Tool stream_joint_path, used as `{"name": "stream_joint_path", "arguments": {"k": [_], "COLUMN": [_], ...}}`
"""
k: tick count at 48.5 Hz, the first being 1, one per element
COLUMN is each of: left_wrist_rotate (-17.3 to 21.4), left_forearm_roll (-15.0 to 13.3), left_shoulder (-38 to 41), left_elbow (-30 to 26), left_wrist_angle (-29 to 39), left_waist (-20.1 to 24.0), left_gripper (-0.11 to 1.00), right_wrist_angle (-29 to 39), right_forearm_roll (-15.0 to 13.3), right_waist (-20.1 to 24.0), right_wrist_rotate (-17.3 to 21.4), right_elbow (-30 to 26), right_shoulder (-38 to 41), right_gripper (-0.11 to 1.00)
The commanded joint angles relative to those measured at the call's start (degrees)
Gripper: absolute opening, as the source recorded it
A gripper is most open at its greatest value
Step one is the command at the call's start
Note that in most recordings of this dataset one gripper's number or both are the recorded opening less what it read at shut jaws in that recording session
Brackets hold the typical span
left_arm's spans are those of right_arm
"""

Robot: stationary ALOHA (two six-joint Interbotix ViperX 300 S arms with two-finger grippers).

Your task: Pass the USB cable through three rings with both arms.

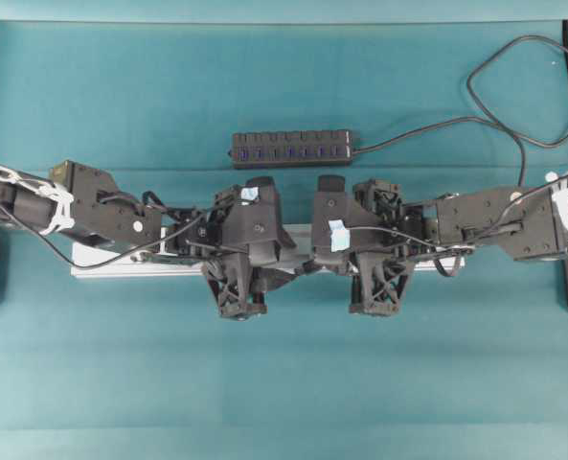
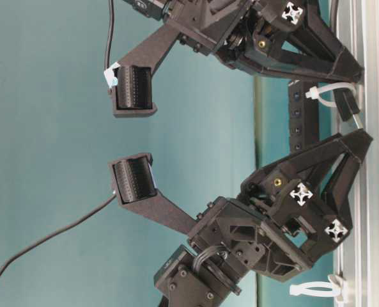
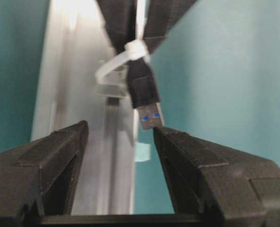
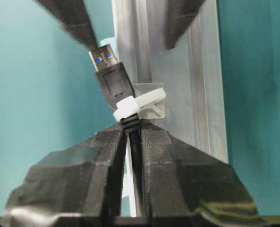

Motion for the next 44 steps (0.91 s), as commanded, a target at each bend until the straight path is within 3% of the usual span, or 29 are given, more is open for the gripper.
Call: {"name": "stream_joint_path", "arguments": {"k": [1,30,44], "left_wrist_rotate": [-0.1,0.4,0.9], "left_forearm_roll": [0.1,0.1,0.1], "left_shoulder": [-1.3,-3.3,-1.4], "left_elbow": [-0.3,-0.4,-3.8], "left_wrist_angle": [0.1,0.4,0.2], "left_waist": [-0.5,-1.1,0.2], "left_gripper": [0.66,0.67,0.67], "right_wrist_angle": [-0.9,-1.0,-1.1], "right_forearm_roll": [0.2,0.2,0.2], "right_waist": [0.4,-0.2,-0.2], "right_wrist_rotate": [0.3,0.3,0.3], "right_elbow": [-0.5,-0.9,-0.9], "right_shoulder": [-0.6,-0.4,-0.4], "right_gripper": [-0.07,-0.07,-0.07]}}
